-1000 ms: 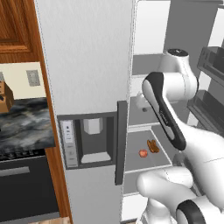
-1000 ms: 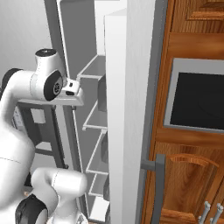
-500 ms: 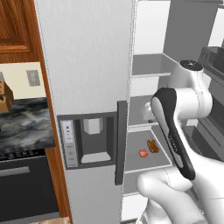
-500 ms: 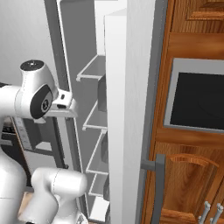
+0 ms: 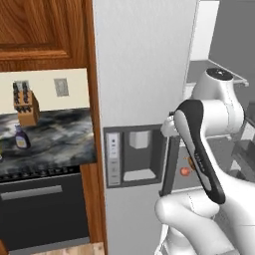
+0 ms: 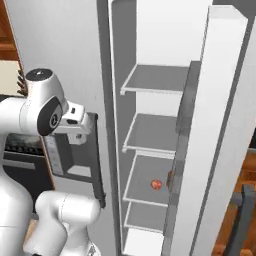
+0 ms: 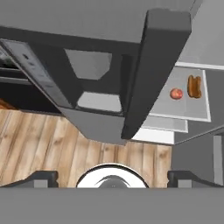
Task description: Place the condiment bottle and mustard from the counter to the top shelf of the fridge. If the existing items in the fridge are on the top shelf, move them to other shelves.
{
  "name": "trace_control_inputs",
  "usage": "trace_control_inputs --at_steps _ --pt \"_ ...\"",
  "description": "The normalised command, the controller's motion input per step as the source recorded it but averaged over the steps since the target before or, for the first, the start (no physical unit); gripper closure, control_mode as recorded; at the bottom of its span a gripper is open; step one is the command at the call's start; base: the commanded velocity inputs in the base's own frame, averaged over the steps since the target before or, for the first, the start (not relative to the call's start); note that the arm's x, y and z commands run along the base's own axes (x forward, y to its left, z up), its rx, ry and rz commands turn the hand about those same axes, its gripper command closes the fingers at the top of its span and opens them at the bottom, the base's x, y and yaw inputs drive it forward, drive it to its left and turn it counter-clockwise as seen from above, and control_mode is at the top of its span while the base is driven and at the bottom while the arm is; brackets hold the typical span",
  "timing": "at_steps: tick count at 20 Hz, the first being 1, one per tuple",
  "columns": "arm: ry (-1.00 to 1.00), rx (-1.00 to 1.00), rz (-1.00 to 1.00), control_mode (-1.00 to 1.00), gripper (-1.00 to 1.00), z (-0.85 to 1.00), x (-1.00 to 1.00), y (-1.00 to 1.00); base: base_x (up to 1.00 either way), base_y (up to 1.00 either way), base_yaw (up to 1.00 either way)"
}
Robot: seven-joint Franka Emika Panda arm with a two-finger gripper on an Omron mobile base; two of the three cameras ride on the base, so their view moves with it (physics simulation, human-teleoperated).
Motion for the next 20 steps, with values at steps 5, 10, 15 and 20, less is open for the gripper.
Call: trace_control_inputs --at_steps 5,10,15,20 --pt "0.0 0.0 0.0 1.0 -1.0 0.0 0.0 0.0 0.0 1.0 0.0" --pt "0.0 0.0 0.0 1.0 -1.0 0.0 0.0 0.0 0.05 1.0 0.0" --pt "0.0 0.0 0.0 1.0 -1.0 0.0 0.0 0.0 0.2 1.0 0.0" --pt "0.0 0.0 0.0 1.0 -1.0 0.0 0.0 0.0 0.4 1.0 0.0"
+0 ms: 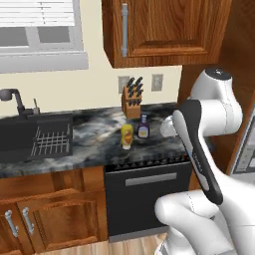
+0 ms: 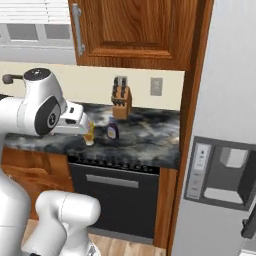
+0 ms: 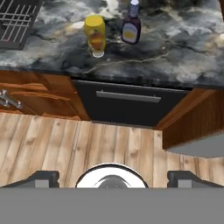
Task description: Place the condiment bottle and mustard from the counter to the top shelf of the fridge. If the existing items in the fridge are on the top shelf, move them to other shelves.
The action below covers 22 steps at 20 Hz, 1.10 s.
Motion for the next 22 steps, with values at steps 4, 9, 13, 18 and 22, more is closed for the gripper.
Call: trace_control_inputs --at_steps 4,9,13,18,22 --pt "0.0 0.0 0.0 1.0 -1.0 0.0 0.0 0.0 0.57 0.72 0.0" --pt "0.0 0.0 0.0 1.0 -1.0 0.0 0.0 0.0 0.45 0.15 0.0" --pt "0.0 0.0 -0.01 -1.0 -1.0 -0.11 0.08 0.0 0.06 0.0 0.0" --pt "0.07 0.01 -0.06 -1.0 -1.0 -0.73 0.29 0.0 0.0 0.0 0.0" --pt "0.01 0.03 -0.08 -1.0 -1.0 -0.84 0.75 -0.01 0.0 0.0 0.0"
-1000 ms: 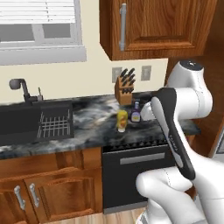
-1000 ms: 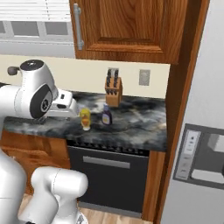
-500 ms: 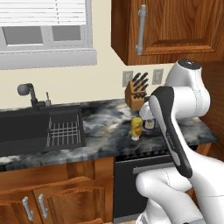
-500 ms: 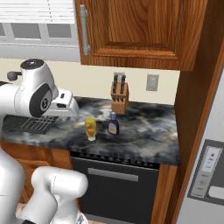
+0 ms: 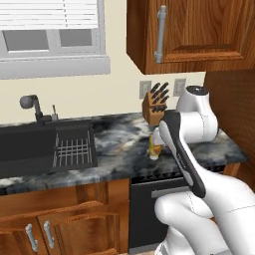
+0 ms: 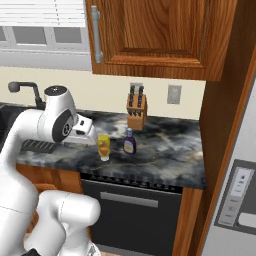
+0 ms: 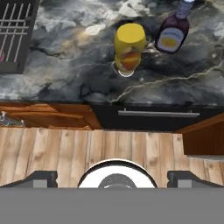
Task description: Place the condiment bottle and mustard from the counter to the top shelf of the fridge. If the existing items in the fridge are on the top shelf, move them to other shelves.
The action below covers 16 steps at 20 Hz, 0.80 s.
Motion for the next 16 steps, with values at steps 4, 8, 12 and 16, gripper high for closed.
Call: trace_control_inputs --at_steps 4,8,12,16 --pt "-0.03 0.0 -0.09 -1.0 -1.0 -0.59 0.98 0.0 0.0 0.0 0.0" --pt "-0.03 0.0 -0.05 -1.0 -1.0 -0.55 0.73 -0.14 0.0 0.0 0.0" --pt "-0.04 0.04 0.0 -1.0 -1.0 -0.39 0.23 -0.37 0.0 0.0 0.0" --pt "-0.12 0.04 0.0 -1.0 -1.0 -0.32 0.14 -0.16 0.0 0.0 0.0"
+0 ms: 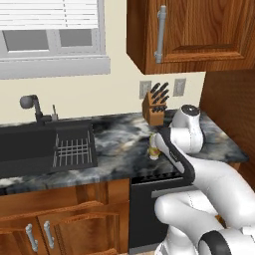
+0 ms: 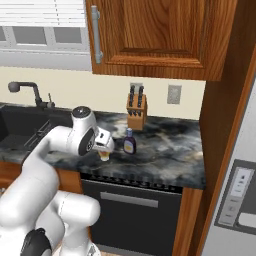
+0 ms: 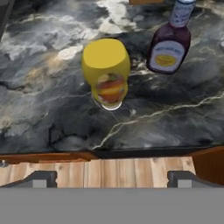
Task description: Place the condiment bottle and mustard from the counter to the top shelf of the fridge. If the existing items in the fridge are on the top shelf, move them to other shelves.
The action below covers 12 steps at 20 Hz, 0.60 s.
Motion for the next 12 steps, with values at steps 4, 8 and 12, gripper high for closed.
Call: trace_control_inputs --at_steps 4,8,12 --pt "-0.15 0.02 0.0 -1.0 -1.0 -0.28 0.19 0.0 0.0 0.0 0.0" --pt "-0.13 0.0 0.0 -1.0 -1.0 -0.17 0.27 0.0 0.0 0.0 0.0" --pt "-0.08 0.0 0.0 -1.0 -1.0 -0.14 0.33 0.0 0.0 0.0 0.0"
